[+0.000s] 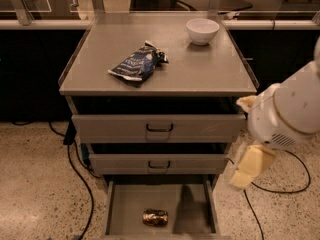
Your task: Pick orange can from bottom drawer and place on counter
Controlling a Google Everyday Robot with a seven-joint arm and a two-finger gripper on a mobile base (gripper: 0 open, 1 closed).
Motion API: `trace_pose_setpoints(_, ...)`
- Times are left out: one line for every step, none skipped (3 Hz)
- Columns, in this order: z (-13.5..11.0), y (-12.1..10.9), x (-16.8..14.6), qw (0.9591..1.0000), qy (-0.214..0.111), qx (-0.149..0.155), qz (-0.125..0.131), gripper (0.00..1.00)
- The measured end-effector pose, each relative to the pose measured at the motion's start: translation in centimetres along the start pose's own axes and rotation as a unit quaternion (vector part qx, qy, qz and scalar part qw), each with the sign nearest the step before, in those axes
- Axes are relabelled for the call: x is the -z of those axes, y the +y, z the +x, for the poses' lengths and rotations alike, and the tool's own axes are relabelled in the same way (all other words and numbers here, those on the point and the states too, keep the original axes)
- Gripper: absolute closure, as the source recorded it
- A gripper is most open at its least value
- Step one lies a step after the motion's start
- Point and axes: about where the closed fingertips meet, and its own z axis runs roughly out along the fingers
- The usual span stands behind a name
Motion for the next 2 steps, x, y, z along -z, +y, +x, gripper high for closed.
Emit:
trace_pose_setpoints(-0.1, 3.6, -4.9, 0.9998, -0.010, -0.005, -0.019, 0.00)
trace_pose_setpoints(-0.2, 6.3, -9.0, 0.9995, -0.011, -0.003, -0.030, 0.00)
